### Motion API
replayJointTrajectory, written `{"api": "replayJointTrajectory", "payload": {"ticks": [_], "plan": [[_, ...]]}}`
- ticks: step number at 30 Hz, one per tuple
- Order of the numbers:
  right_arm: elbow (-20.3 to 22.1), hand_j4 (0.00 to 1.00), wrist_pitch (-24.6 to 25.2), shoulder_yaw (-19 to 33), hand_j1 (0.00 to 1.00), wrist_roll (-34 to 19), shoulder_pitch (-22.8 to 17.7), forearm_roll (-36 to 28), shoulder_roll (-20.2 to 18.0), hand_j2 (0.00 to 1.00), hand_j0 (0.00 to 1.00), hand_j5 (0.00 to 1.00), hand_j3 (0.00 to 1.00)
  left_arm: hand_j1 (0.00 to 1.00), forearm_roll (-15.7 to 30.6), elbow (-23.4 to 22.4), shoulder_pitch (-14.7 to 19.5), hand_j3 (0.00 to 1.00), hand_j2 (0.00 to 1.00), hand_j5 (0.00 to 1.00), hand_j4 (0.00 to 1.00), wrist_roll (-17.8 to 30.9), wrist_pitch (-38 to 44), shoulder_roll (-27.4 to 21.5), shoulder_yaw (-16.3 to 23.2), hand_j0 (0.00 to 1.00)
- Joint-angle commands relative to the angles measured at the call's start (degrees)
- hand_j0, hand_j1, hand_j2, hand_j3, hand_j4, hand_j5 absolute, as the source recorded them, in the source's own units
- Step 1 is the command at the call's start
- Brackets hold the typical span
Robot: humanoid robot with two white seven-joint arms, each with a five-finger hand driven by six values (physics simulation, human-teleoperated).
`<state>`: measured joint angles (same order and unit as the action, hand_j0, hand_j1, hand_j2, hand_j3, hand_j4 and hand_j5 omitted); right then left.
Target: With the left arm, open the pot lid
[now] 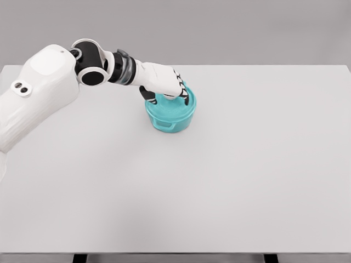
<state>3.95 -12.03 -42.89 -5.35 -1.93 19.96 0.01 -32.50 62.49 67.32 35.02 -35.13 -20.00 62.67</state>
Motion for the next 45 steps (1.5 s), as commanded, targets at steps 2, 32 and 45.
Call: {"api": "replayJointTrajectory", "payload": {"ticks": [2, 32, 45], "plan": [[0.01, 1.0, -0.01, 0.0, 1.0, -0.01, 0.0, -0.01, -0.01, 1.0, 1.0, 1.0, 1.0, 0.67, -0.46, -0.09, -0.09, 0.67, 0.67, 0.67, 0.67, -0.02, 0.13, 0.04, -0.09, 0.67], [0.01, 1.0, -0.01, 0.0, 1.0, -0.01, 0.0, -0.01, -0.01, 1.0, 1.0, 1.0, 1.0, 0.39, -0.28, 1.23, 1.14, 0.39, 0.39, 0.39, 0.39, -0.02, 0.13, -16.56, -1.94, 0.39], [0.01, 1.0, -0.01, 0.0, 1.0, -0.01, 0.0, -0.01, -0.01, 1.0, 1.0, 1.0, 1.0, 0.97, -0.37, 0.7, -0.53, 0.97, 0.97, 0.97, 0.97, -0.02, 0.13, -15.42, -1.5, 0.97]]}}
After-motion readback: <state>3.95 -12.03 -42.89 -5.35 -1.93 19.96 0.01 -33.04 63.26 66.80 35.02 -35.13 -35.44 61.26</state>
